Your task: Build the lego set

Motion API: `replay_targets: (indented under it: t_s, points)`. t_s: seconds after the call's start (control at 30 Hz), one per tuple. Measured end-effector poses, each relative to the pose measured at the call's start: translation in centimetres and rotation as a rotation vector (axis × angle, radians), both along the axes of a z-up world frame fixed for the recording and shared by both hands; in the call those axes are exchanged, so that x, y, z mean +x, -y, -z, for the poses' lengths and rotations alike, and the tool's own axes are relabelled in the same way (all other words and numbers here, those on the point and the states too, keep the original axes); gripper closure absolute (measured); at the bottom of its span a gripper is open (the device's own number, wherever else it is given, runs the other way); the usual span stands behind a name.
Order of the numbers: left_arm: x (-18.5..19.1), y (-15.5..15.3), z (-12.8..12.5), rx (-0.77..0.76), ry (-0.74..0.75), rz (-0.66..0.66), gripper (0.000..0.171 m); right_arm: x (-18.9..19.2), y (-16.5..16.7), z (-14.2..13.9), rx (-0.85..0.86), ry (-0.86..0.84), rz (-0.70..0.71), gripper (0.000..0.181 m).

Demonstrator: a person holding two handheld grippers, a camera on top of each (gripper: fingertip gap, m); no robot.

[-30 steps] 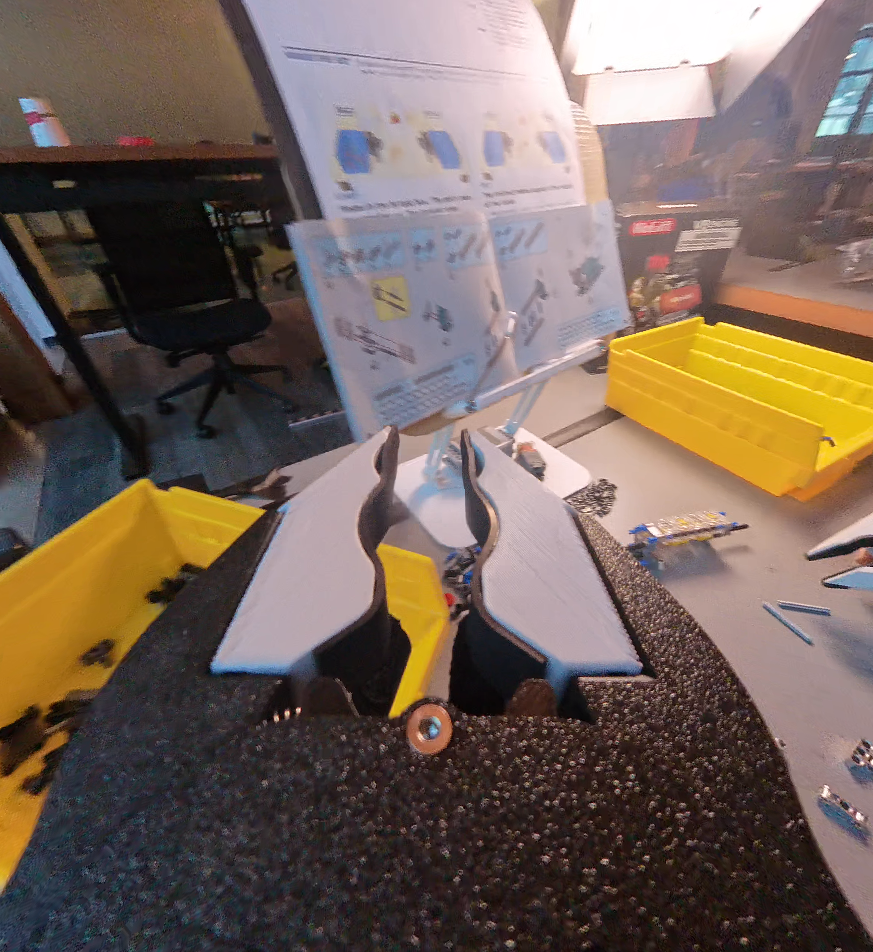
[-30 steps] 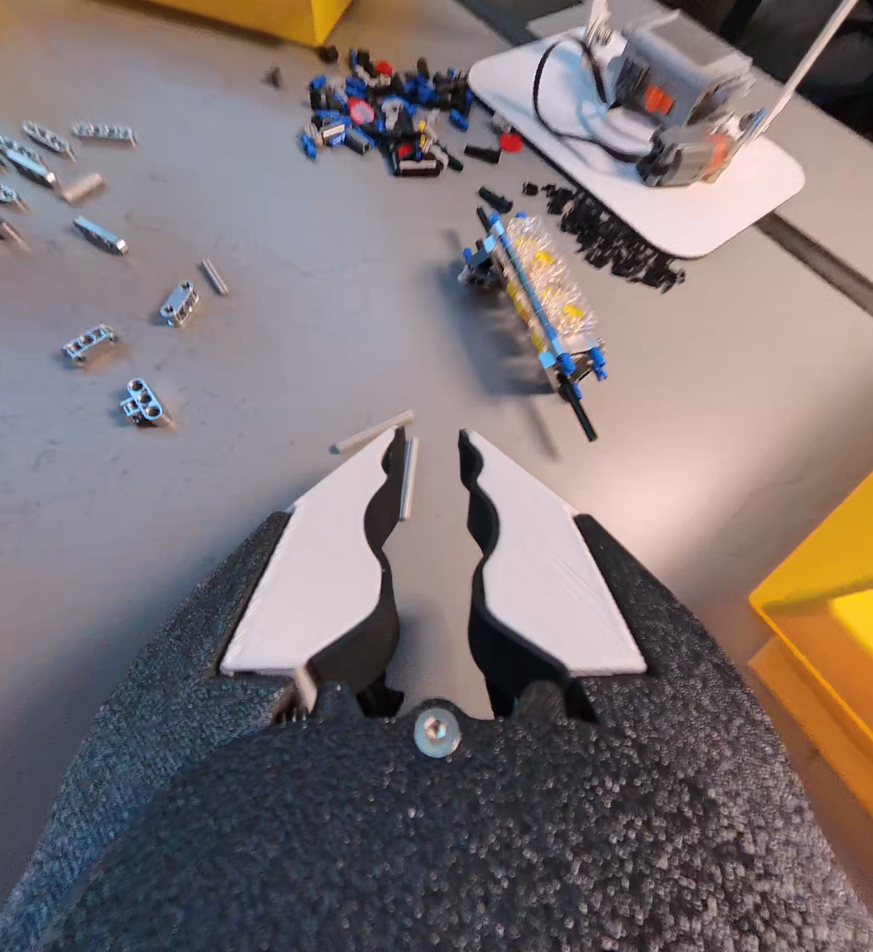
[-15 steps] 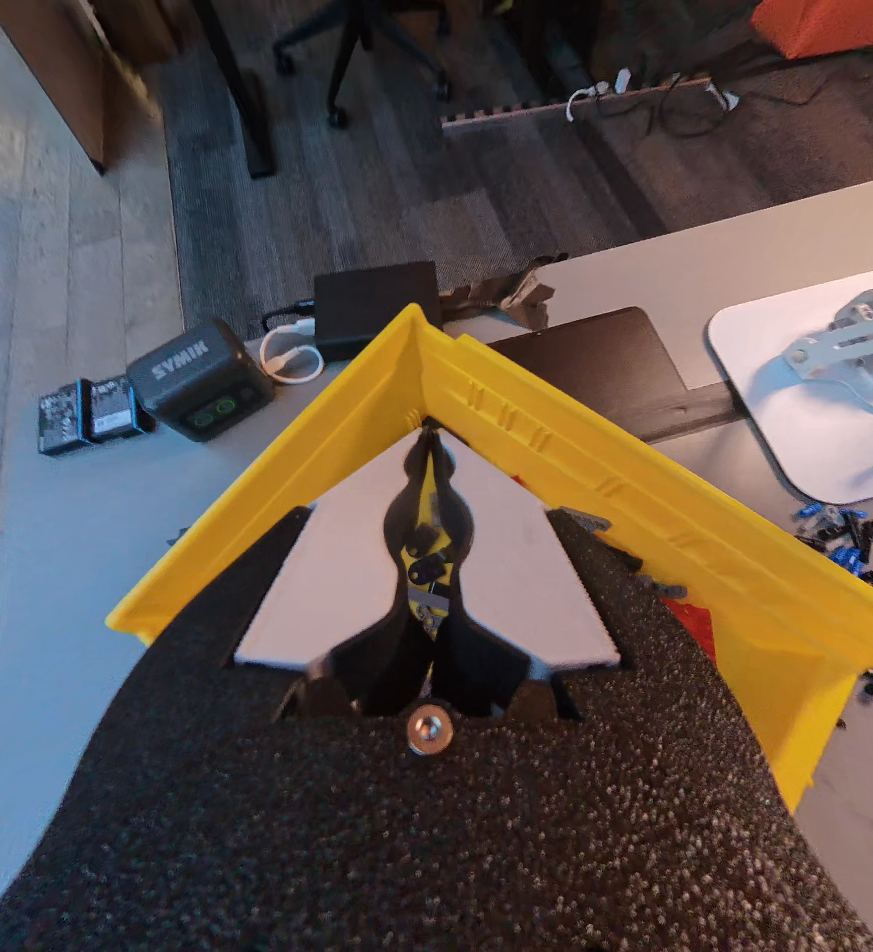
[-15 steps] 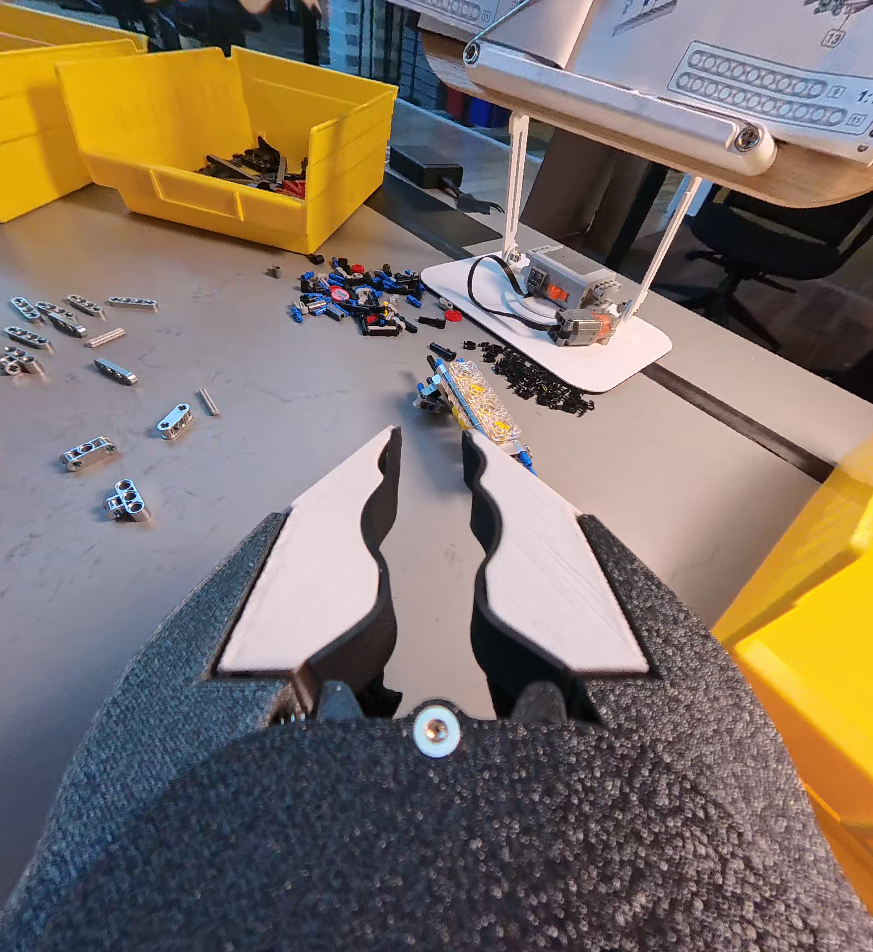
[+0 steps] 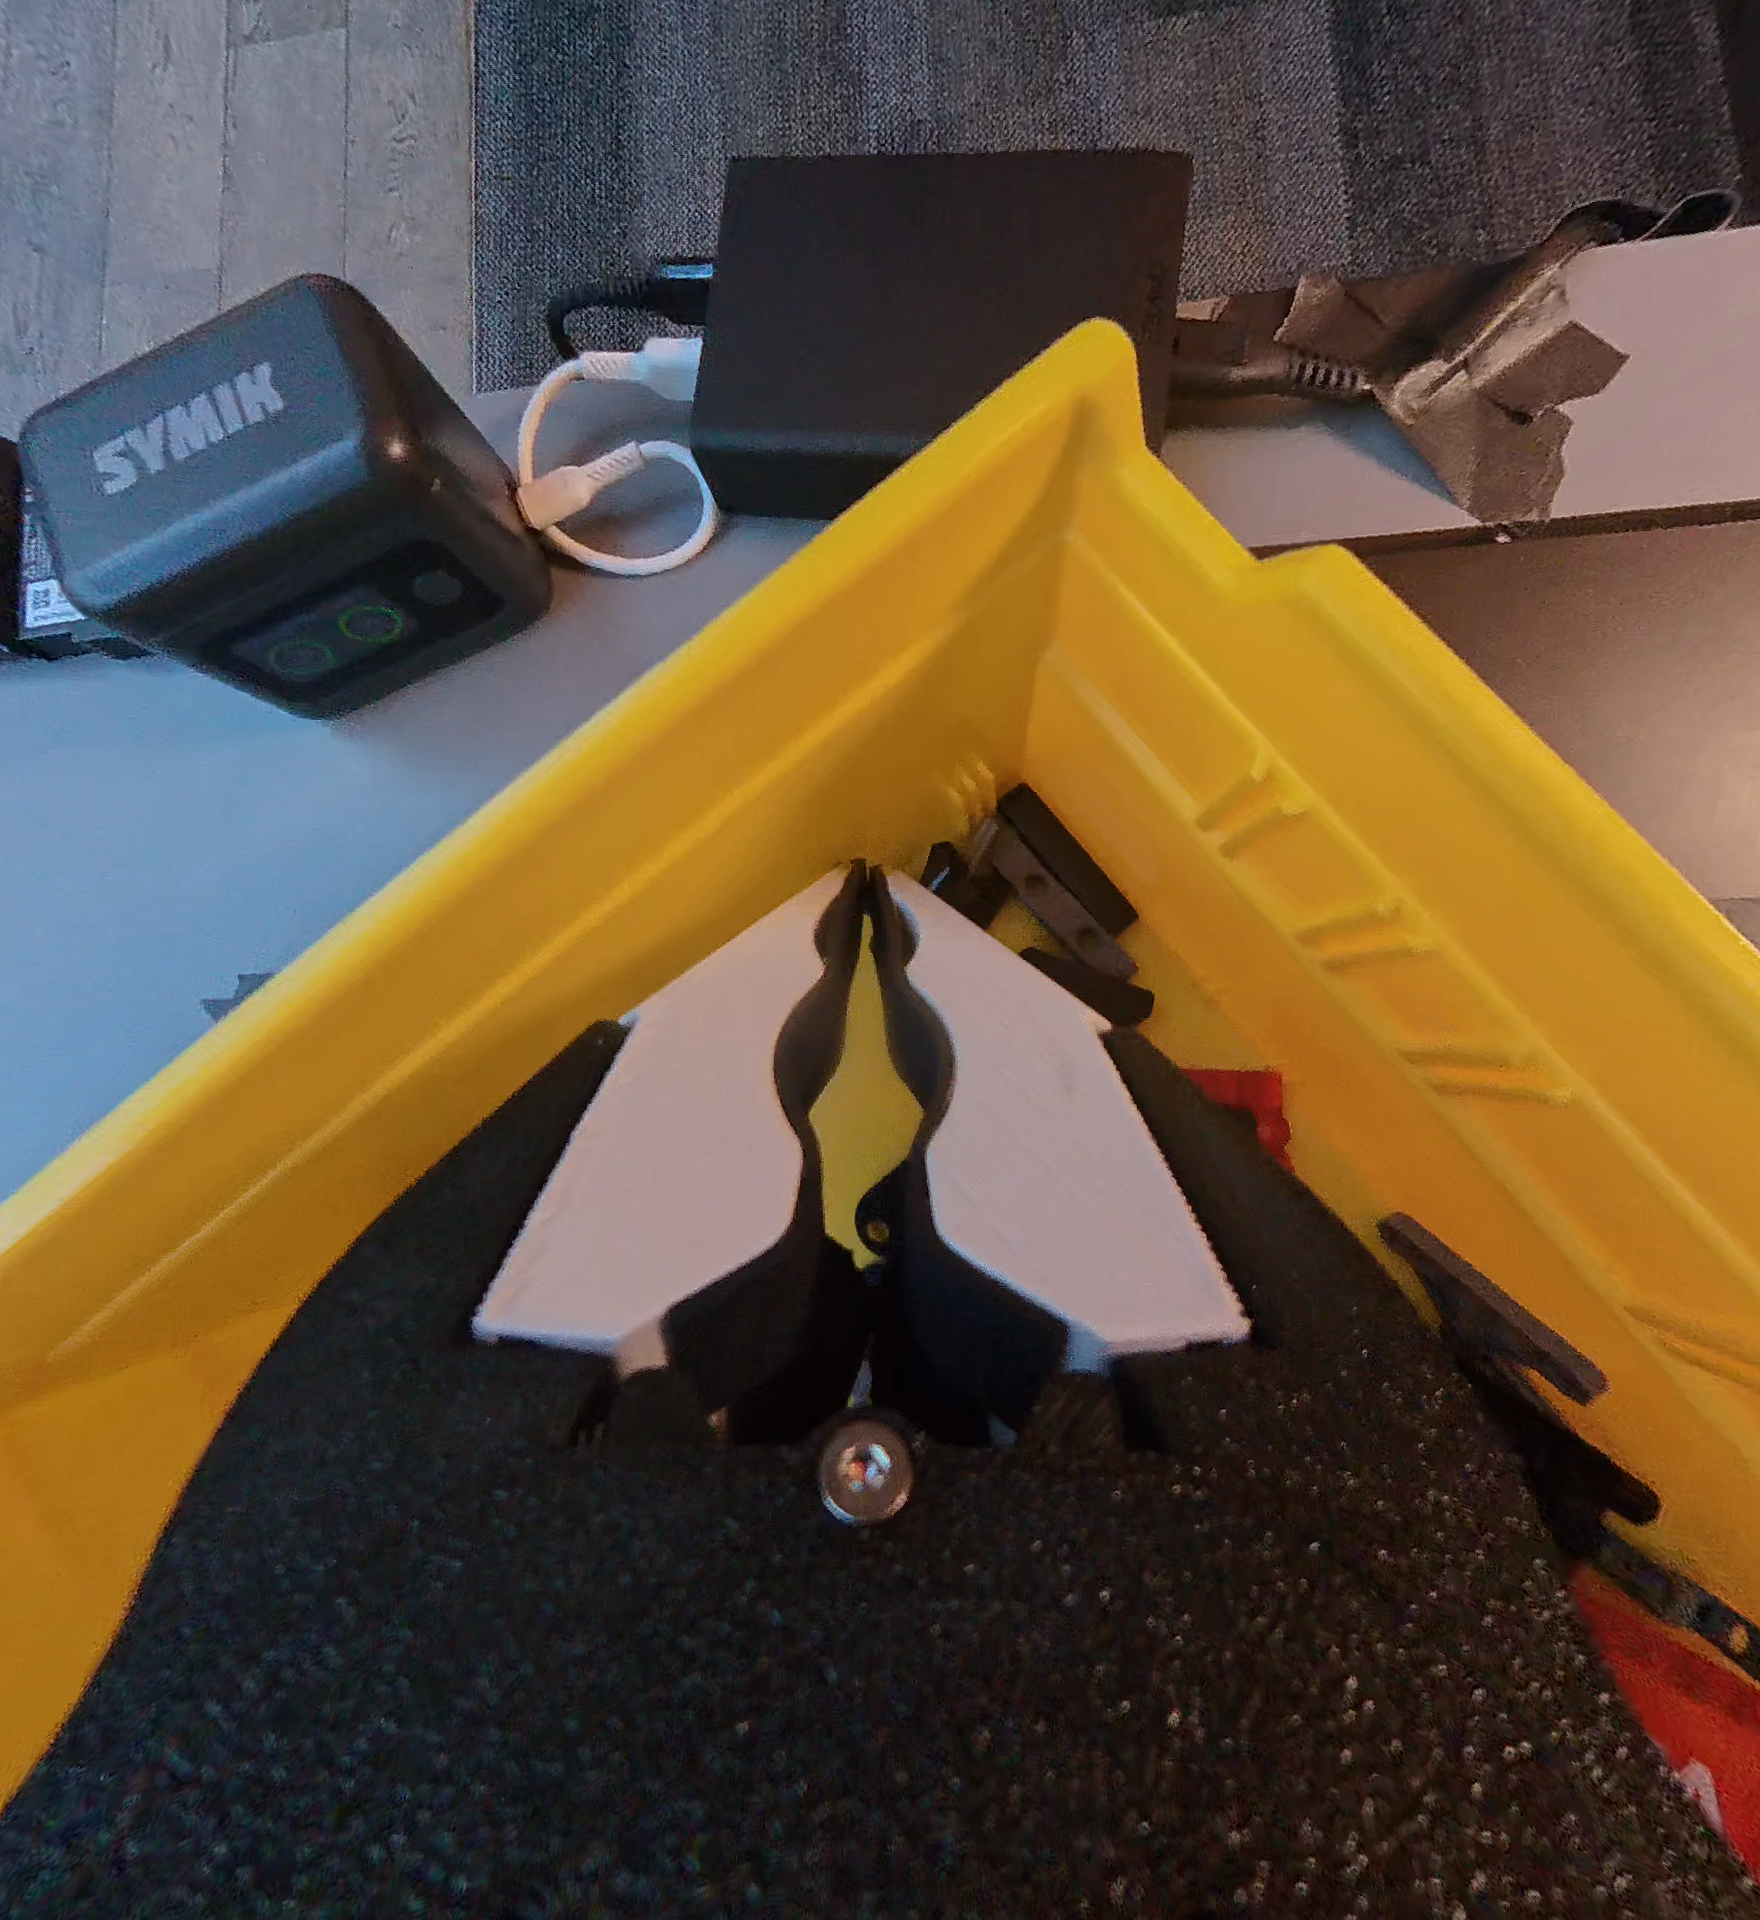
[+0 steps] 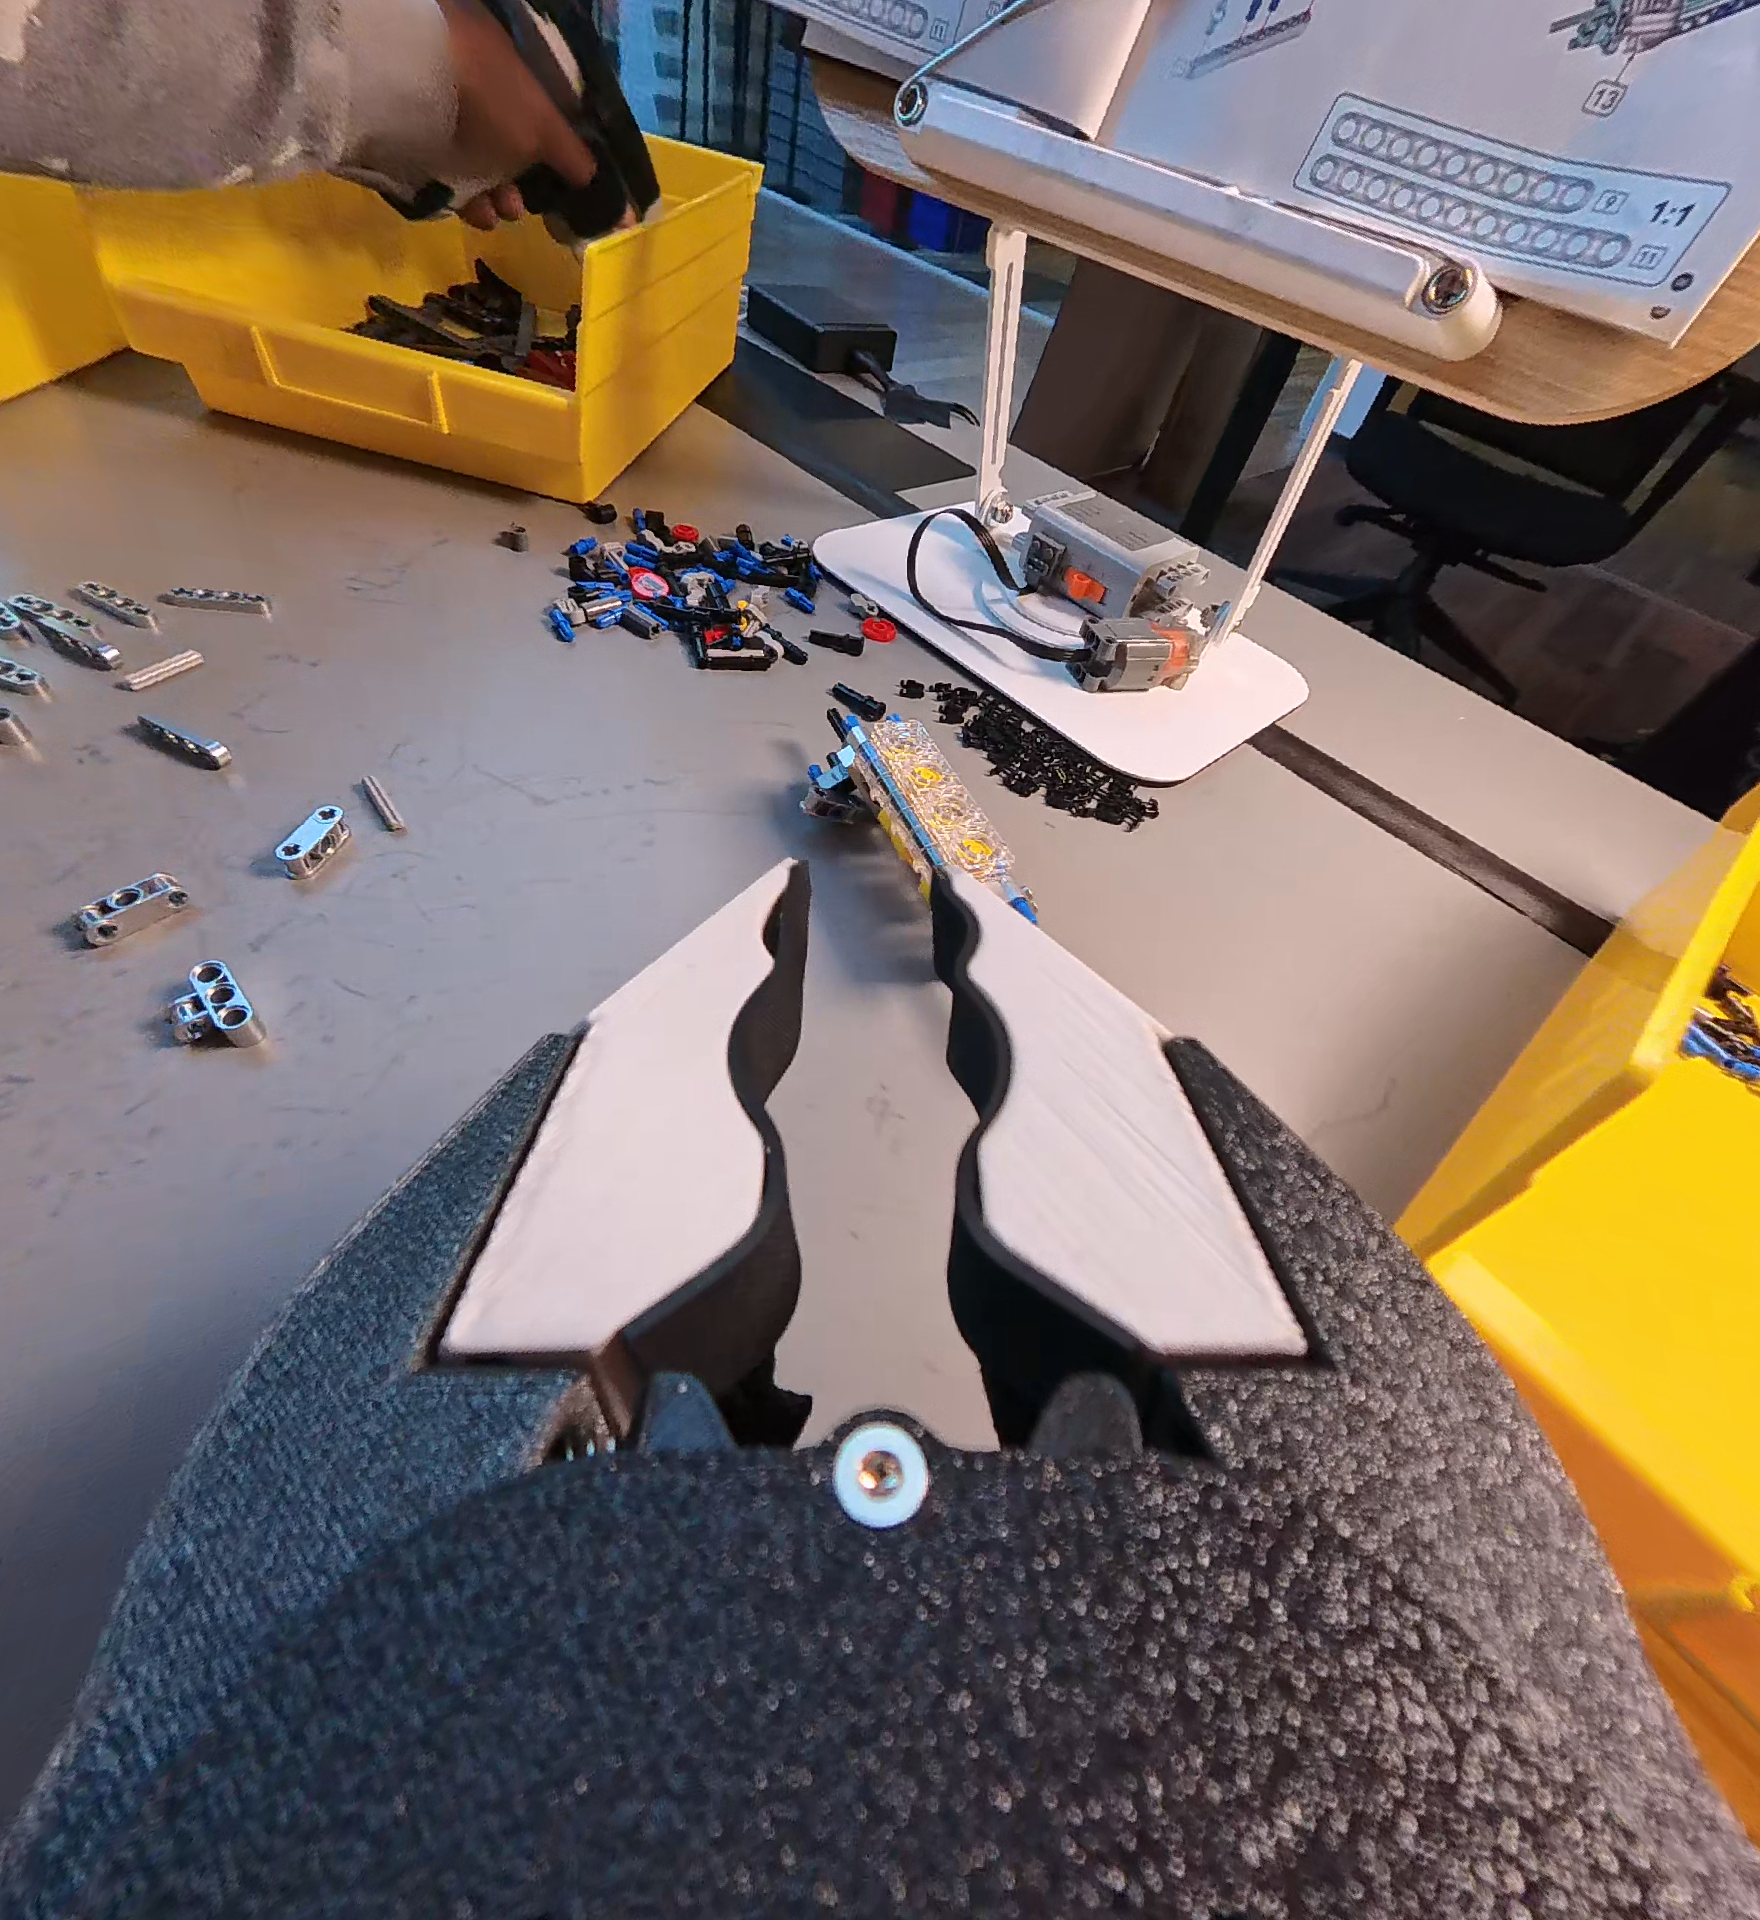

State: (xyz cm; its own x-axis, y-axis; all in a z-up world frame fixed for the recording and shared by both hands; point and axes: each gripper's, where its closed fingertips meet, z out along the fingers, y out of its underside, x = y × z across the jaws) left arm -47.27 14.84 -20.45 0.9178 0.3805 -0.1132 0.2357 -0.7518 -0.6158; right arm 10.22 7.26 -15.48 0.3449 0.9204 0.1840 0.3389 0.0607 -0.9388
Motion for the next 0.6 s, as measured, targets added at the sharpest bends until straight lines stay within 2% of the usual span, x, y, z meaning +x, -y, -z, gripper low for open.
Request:
replay_targets:
  t_s: [0.27, 0.4, 0.6]
  points:
    - [0.2, -1.0, 3.0, -0.052, 0.024, 0.057, 0.171, 0.4, -0.3, -0.4, -0.012, -0.024, 0.015, 0.160]
    - [0.6, -0.9, 3.2, -0.013, 0.143, 0.063, 0.171, 0.3, -0.3, 0.1, -0.040, -0.012, 0.013, 0.160]
    - [2.3, 1.0, 3.1, -0.130, 0.236, 0.181, 0.171, 0.2, -0.1, 0.4, -0.030, 0.004, 0.008, 0.160]
